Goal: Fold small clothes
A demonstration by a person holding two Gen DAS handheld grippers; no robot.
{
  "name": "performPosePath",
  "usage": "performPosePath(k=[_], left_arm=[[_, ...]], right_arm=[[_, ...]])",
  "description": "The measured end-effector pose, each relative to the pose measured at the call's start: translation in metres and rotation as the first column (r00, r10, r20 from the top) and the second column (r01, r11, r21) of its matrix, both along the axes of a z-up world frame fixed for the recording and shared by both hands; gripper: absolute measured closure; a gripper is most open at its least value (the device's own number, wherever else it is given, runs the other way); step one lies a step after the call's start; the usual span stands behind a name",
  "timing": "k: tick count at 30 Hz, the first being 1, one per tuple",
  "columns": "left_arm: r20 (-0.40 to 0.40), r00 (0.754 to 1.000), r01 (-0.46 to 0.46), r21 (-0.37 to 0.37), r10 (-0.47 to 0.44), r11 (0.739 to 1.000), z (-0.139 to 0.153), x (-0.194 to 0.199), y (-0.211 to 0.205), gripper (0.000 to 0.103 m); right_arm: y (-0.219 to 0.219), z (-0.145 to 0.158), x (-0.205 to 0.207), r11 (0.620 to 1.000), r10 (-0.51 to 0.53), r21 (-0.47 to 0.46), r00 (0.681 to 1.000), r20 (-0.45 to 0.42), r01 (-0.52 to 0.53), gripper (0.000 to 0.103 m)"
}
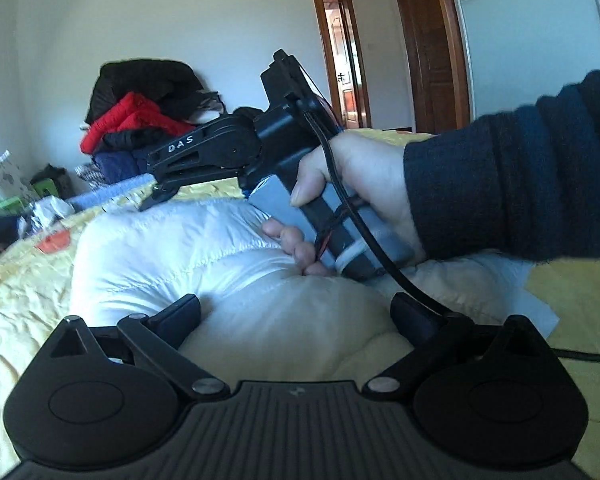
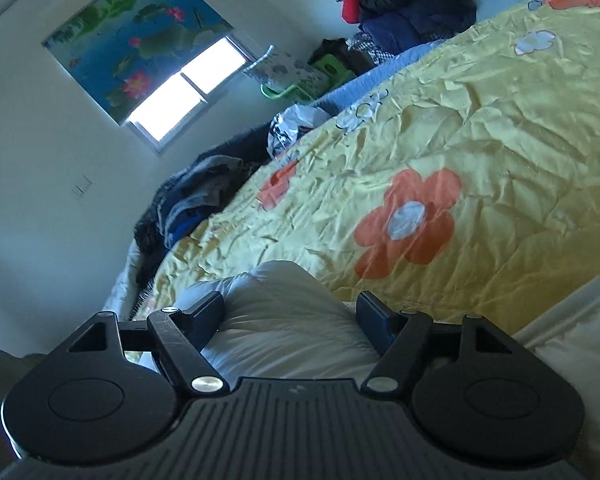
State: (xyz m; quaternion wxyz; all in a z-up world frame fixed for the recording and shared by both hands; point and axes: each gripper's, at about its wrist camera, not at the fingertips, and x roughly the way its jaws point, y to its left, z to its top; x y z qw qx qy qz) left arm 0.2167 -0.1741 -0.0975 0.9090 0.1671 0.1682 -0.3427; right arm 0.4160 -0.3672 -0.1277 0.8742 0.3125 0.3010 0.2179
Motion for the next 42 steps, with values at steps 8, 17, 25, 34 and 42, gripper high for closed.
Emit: performPosePath(k=[8,17,25,34,42], left_arm=[[0.065,0.991,-0.113,-0.096,0.120,0.989,0.041,-0.023,0.065,0.000],[-0.761,0.648,-0.555,-0.464,0.010,0.690,-0.006,0.118,0.143,0.001],[-0.838,0.540,-0.583,-0.440,-0.079,0.684,-0.029,0.143,0.112,0.006],[-0.794,0.607,-0.571,-0.436,0.001,0.696,0.009,0.137,0.161,0.038],[-0.795,0.584,-0.674,-0.362,0.164,0.644,-0.001,0.140,0.218,0.035]], right_arm=[[-0.070,0.067,-0.087,0.982,-0.076,0.175,0.997,0.020,0.072,0.000],[-0.121,0.016,-0.134,0.980,-0.194,-0.020,0.940,-0.282,0.196,0.001],[-0.078,-0.009,-0.112,0.991,0.008,0.128,0.965,-0.263,0.027,0.032],[-0.017,-0.005,-0.080,0.972,0.138,0.220,0.964,-0.227,-0.088,0.046],[0.057,-0.007,-0.029,0.952,0.254,0.226,0.946,-0.202,-0.208,0.049]])
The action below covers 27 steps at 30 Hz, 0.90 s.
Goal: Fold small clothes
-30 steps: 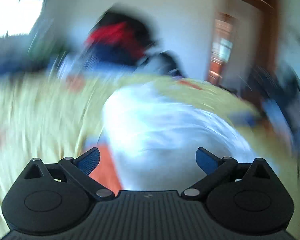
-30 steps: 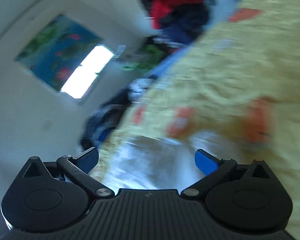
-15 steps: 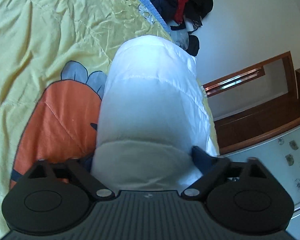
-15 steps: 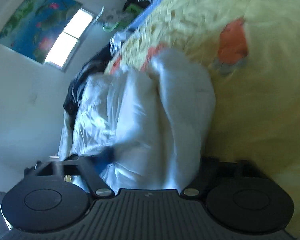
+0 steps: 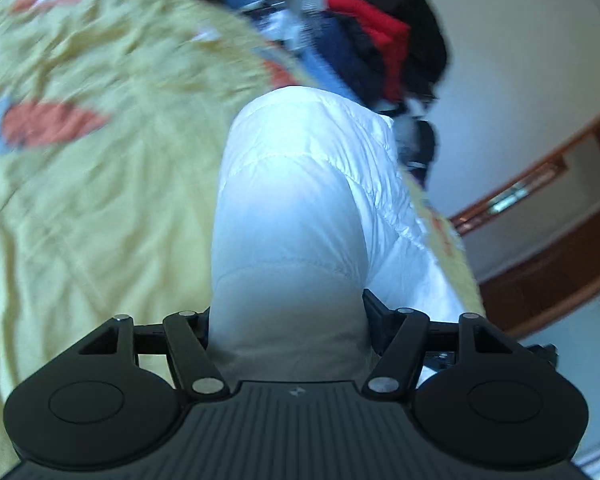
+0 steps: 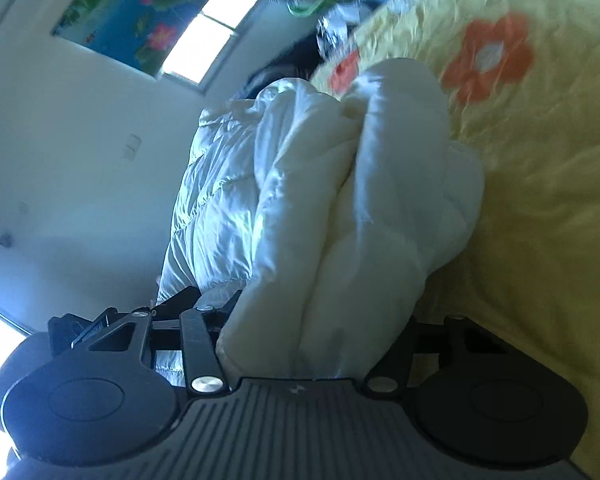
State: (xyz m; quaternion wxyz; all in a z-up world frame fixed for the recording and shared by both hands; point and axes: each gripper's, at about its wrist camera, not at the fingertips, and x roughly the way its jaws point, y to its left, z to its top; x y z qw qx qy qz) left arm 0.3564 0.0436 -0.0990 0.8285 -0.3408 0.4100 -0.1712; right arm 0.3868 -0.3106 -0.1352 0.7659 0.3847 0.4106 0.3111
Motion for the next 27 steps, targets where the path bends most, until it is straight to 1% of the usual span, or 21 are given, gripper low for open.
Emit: performPosePath(k=[2,4,5,6,8,10,11,12,13,14,16,17,18,19,20,21,22,23,24,25,27], left_arm=[[-0.009,1.000,-0.014,-0.028,0.014,0.999,-0.009,-0.002,0.004,0.028],[0.011,1.000,-0.021,-0.016,0.021,1.000,-0.008,-0.006,0.000,0.024],[0.017,1.000,-0.025,-0.009,0.025,1.000,-0.006,-0.010,-0.002,0.023],[0.014,0.999,-0.033,-0.005,0.033,0.999,-0.003,-0.014,-0.002,0.023],[0.005,0.998,-0.064,0.000,0.064,0.998,0.007,-0.019,-0.002,0.023],[0.053,0.994,-0.095,0.007,0.094,0.995,0.023,-0.029,0.003,0.023],[0.088,0.990,-0.115,0.043,0.111,0.992,0.035,-0.039,0.006,0.023],[0.131,0.984,-0.136,0.102,0.122,0.985,0.048,-0.051,0.005,0.023],[0.179,0.976,-0.152,0.175,0.120,0.973,0.061,-0.061,0.001,0.022],[0.230,0.967,-0.173,0.260,0.113,0.950,0.074,-0.071,-0.007,0.021],[0.321,0.944,-0.212,0.428,0.071,0.879,0.091,-0.087,-0.030,0.017],[0.356,0.934,-0.212,0.509,0.020,0.834,0.095,-0.093,-0.046,0.016],[0.368,0.929,-0.194,0.567,-0.036,0.801,0.093,-0.096,-0.062,0.015],[0.358,0.929,-0.160,0.606,-0.088,0.779,0.088,-0.098,-0.076,0.015],[0.331,0.936,-0.127,0.629,-0.117,0.767,0.079,-0.096,-0.088,0.015],[0.297,0.945,-0.094,0.647,-0.136,0.757,0.070,-0.093,-0.097,0.015],[0.270,0.953,-0.083,0.671,-0.138,0.737,0.059,-0.091,-0.105,0.015],[0.276,0.952,-0.102,0.695,-0.134,0.712,0.051,-0.091,-0.112,0.014],[0.292,0.947,-0.119,0.708,-0.134,0.696,0.047,-0.094,-0.116,0.014],[0.291,0.948,-0.122,0.705,-0.128,0.698,0.045,-0.094,-0.117,0.013],[0.277,0.954,-0.113,0.690,-0.116,0.715,0.044,-0.091,-0.114,0.013]], right_arm=[[-0.005,-0.010,0.004,0.999,-0.015,0.038,0.999,-0.035,0.016,0.049],[-0.014,-0.015,0.001,0.996,-0.036,0.075,0.997,-0.070,0.041,0.047],[-0.018,-0.015,-0.001,0.995,-0.049,0.078,0.996,-0.079,0.055,0.040],[-0.022,-0.014,-0.003,0.995,-0.059,0.079,0.995,-0.086,0.066,0.038],[-0.033,-0.008,-0.012,0.992,-0.096,0.065,0.989,-0.116,0.104,0.027],[-0.048,0.005,-0.028,0.984,-0.166,0.046,0.981,-0.098,0.171,0.027],[-0.055,0.015,-0.040,0.975,-0.219,0.020,0.974,-0.060,0.221,0.028],[-0.061,0.027,-0.050,0.964,-0.264,-0.010,0.964,-0.015,0.264,0.028],[-0.064,0.042,-0.061,0.949,-0.308,-0.048,0.950,0.050,0.310,0.028],[-0.067,0.055,-0.071,0.935,-0.337,-0.075,0.935,0.113,0.346,0.027],[-0.061,0.080,-0.090,0.921,-0.348,-0.093,0.907,0.238,0.378,0.022],[-0.055,0.087,-0.095,0.930,-0.321,-0.085,0.905,0.279,0.357,0.013],[-0.046,0.092,-0.097,0.945,-0.279,-0.081,0.909,0.308,0.317,0.008],[-0.031,0.096,-0.096,0.960,-0.224,-0.092,0.919,0.326,0.266,0.001],[-0.015,0.098,-0.094,0.968,-0.169,-0.118,0.926,0.338,0.220,0.004],[-0.002,0.098,-0.092,0.972,-0.127,-0.145,0.929,0.348,0.188,0.005],[0.007,0.096,-0.094,0.971,-0.091,-0.177,0.931,0.353,0.161,0.005],[0.018,0.093,-0.090,0.968,-0.069,-0.205,0.937,0.343,0.146,0.007],[0.027,0.087,-0.082,0.965,-0.056,-0.225,0.945,0.324,0.134,0.008],[0.033,0.081,-0.076,0.963,-0.045,-0.241,0.951,0.304,0.123,0.008],[0.042,0.066,-0.069,0.950,-0.042,-0.289,0.963,0.267,0.121,0.010]])
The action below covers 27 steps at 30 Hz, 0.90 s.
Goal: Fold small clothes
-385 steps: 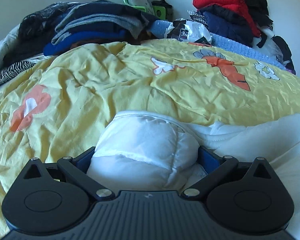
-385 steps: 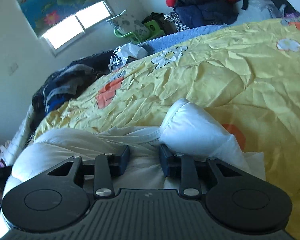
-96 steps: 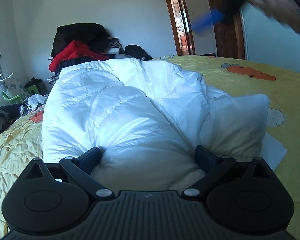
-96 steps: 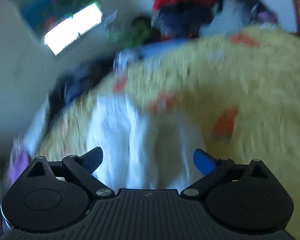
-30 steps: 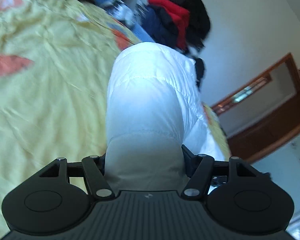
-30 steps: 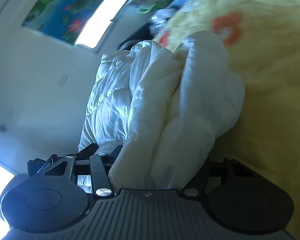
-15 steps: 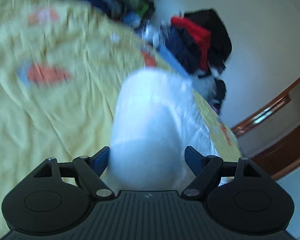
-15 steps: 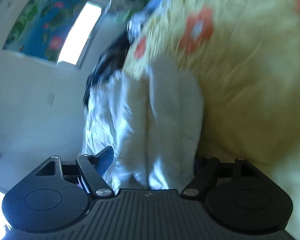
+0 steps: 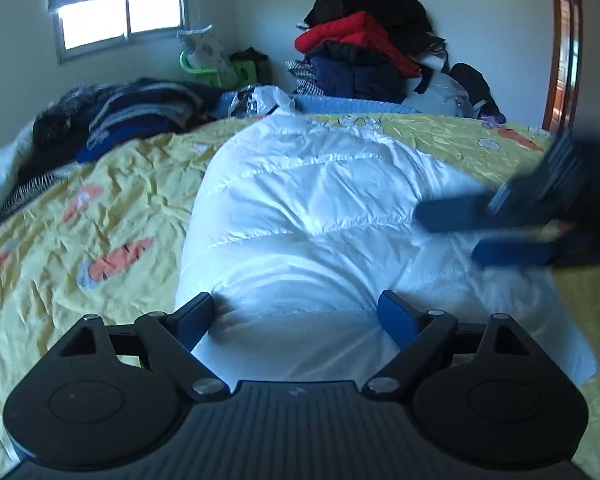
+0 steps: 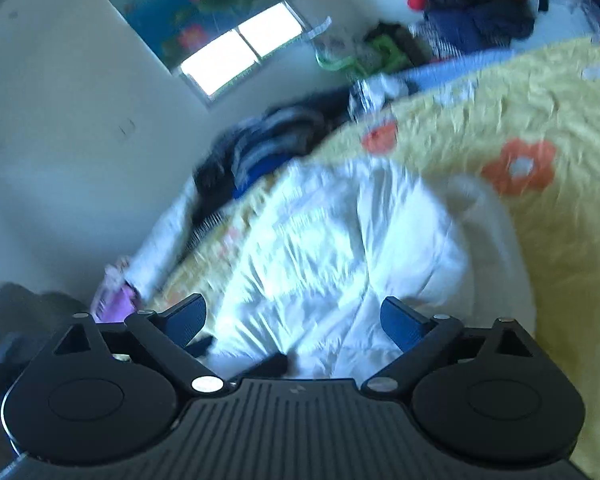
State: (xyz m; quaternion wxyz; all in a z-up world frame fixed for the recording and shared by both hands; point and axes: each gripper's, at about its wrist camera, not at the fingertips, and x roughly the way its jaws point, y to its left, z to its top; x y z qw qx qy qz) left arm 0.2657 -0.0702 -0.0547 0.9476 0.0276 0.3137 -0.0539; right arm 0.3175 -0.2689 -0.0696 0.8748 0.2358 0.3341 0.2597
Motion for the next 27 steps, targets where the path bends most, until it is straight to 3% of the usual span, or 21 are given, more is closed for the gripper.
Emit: performPosePath(k=[5,15,27], left_arm=[[-0.007,1.000,0.027,0.031,-0.027,0.999,-0.012,0.003,0.000,0.013],[-0.008,0.999,0.045,0.035,-0.045,0.998,-0.025,0.004,0.003,0.011],[0.038,0.998,0.047,0.045,-0.048,0.998,-0.035,0.001,0.007,0.004]], right_arm=[[0.001,-0.036,0.005,0.998,-0.023,0.055,0.999,-0.039,0.025,0.014],[0.003,-0.049,0.002,0.994,-0.039,0.100,0.998,-0.039,0.042,0.015],[0.014,-0.045,0.000,0.999,-0.032,0.010,0.999,-0.002,0.033,0.015]])
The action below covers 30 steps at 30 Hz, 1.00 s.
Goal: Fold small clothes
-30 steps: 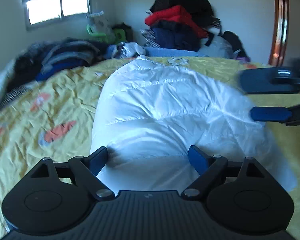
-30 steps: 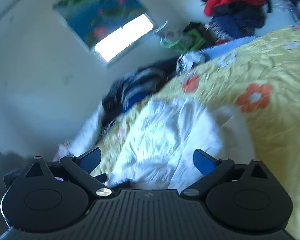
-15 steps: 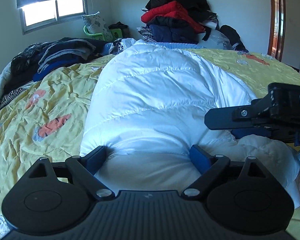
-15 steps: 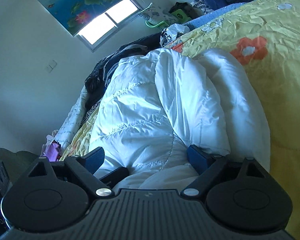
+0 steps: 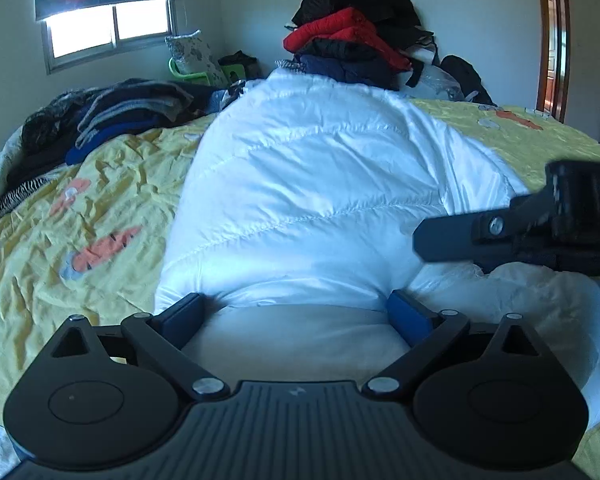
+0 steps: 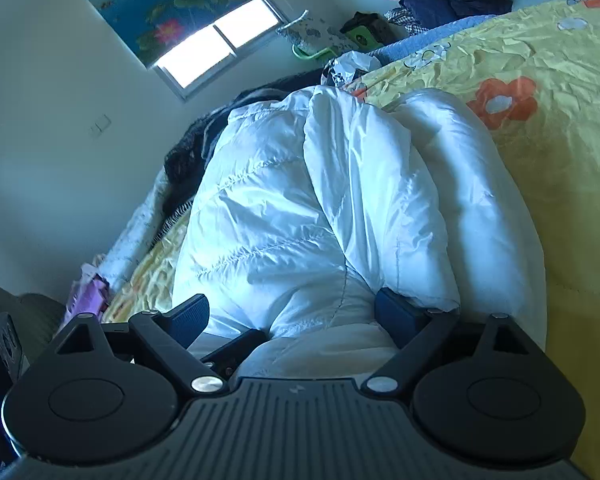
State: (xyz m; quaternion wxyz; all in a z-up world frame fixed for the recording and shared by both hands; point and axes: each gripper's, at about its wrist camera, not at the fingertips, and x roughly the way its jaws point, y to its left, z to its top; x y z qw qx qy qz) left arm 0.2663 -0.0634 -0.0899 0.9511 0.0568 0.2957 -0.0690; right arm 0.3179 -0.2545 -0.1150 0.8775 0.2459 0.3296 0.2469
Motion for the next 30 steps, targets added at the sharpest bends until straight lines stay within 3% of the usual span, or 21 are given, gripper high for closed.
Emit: performPosePath(k=[2,4,6,8,10,13,17,21,24,25,26,28,30], left_arm=[[0.037,0.999,-0.011,-0.005,0.011,1.000,0.013,-0.016,0.007,0.005],[0.141,0.990,-0.014,0.013,0.012,1.000,0.029,-0.047,0.015,0.004],[0.260,0.964,0.037,0.058,-0.051,0.998,0.040,-0.083,0.017,0.004],[0.314,0.937,0.114,0.139,-0.153,0.984,0.040,-0.113,0.012,0.004],[0.294,0.929,0.158,0.240,-0.226,0.958,0.028,-0.129,0.001,0.004],[0.254,0.928,0.173,0.357,-0.274,0.918,0.004,-0.135,-0.015,0.004],[0.199,0.960,0.127,0.328,-0.199,0.936,-0.005,-0.121,-0.012,0.004],[0.194,0.962,0.110,0.363,-0.191,0.925,-0.011,-0.120,-0.007,0.007],[0.201,0.956,0.125,0.376,-0.212,0.918,-0.015,-0.124,-0.007,0.026],[0.188,0.959,0.130,0.374,-0.212,0.918,-0.017,-0.122,-0.006,0.044],[0.173,0.963,0.131,0.369,-0.206,0.920,-0.020,-0.120,-0.004,0.050],[0.167,0.964,0.136,0.362,-0.208,0.922,-0.024,-0.116,0.002,0.057],[0.161,0.960,0.162,0.351,-0.230,0.922,-0.024,-0.114,0.010,0.059]], right_arm=[[-0.008,0.013,-0.004,0.999,-0.025,0.023,0.999,-0.037,0.026,0.017],[-0.023,0.030,-0.023,0.994,-0.060,0.086,0.998,-0.030,0.063,0.018],[-0.040,0.043,-0.052,0.988,-0.073,0.141,0.996,0.044,0.066,0.014],[-0.057,0.048,-0.079,0.980,-0.116,0.168,0.992,0.056,0.105,0.009],[-0.071,0.042,-0.096,0.971,-0.129,0.201,0.992,0.006,0.125,0.007],[-0.084,0.024,-0.115,0.968,-0.162,0.182,0.984,-0.071,0.172,0.007],[-0.085,0.002,-0.122,0.966,-0.173,0.163,0.970,-0.172,0.201,0.010],[-0.055,-0.004,-0.116,0.993,-0.116,-0.032,0.979,-0.168,0.112,0.017],[-0.045,-0.012,-0.111,0.994,-0.104,-0.051,0.983,-0.154,0.097,0.029],[-0.043,-0.012,-0.108,0.993,-0.105,-0.067,0.984,-0.147,0.096,0.042],[-0.041,-0.015,-0.106,0.993,-0.096,-0.079,0.984,-0.153,0.084,0.076],[-0.043,-0.021,-0.102,0.996,-0.069,-0.073,0.986,-0.154,0.058,0.084],[-0.045,-0.023,-0.099,0.995,-0.056,-0.088,0.987,-0.151,0.043,0.083]])
